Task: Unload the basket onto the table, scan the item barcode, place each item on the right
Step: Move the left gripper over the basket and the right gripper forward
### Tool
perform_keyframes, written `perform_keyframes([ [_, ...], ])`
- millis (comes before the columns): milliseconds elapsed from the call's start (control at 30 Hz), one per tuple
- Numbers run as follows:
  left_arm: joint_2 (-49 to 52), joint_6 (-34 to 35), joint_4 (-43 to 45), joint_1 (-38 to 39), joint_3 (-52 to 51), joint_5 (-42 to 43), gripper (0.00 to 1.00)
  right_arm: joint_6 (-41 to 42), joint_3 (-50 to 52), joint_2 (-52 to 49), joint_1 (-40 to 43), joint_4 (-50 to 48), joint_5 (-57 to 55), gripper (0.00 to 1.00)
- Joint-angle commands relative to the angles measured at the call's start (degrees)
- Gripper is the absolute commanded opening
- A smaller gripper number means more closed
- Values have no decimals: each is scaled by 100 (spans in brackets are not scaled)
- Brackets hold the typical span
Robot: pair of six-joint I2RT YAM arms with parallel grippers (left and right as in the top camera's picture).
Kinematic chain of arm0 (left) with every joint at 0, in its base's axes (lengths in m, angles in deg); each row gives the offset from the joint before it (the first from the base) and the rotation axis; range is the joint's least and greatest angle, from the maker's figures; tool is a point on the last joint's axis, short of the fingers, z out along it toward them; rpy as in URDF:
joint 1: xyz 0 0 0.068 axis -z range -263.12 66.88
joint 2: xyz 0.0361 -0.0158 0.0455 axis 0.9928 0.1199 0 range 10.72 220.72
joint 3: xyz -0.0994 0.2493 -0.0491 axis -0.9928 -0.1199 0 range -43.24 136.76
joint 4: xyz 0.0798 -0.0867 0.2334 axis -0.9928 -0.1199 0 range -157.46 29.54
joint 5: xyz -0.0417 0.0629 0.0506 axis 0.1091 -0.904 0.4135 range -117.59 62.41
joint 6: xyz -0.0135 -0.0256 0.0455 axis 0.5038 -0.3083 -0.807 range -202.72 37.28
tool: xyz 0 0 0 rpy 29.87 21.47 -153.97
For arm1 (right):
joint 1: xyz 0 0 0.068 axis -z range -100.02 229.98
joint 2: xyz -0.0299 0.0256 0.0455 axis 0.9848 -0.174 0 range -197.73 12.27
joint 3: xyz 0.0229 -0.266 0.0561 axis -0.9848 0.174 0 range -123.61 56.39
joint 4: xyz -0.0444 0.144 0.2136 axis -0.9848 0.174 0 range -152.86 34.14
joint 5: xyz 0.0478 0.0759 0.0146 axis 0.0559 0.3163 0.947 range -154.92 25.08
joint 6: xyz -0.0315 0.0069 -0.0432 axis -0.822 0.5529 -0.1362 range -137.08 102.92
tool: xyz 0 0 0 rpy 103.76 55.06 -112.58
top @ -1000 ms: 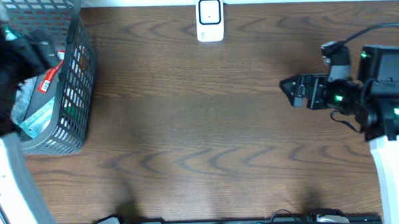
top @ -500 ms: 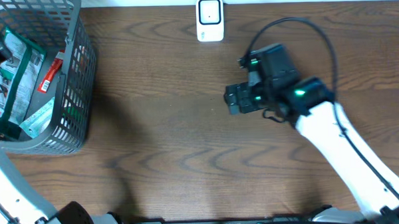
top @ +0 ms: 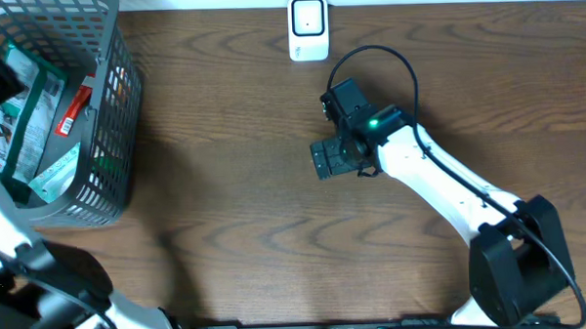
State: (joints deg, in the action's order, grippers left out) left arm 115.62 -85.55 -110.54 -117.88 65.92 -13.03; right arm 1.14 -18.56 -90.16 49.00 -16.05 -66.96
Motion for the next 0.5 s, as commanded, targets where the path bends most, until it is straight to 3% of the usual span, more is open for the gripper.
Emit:
perform_keyframes([
  [0, 297, -28, 74, -17, 109, -66, 75, 175, -76, -63, 52, -35, -87, 99],
  [233, 857, -557, 155, -13, 109, -50, 75, 516, -81, -59, 363, -227, 470, 99],
  [467, 1019, -942, -72, 24, 109, 345, 90, 535, -264, -55, 1300, -177, 1998, 99],
])
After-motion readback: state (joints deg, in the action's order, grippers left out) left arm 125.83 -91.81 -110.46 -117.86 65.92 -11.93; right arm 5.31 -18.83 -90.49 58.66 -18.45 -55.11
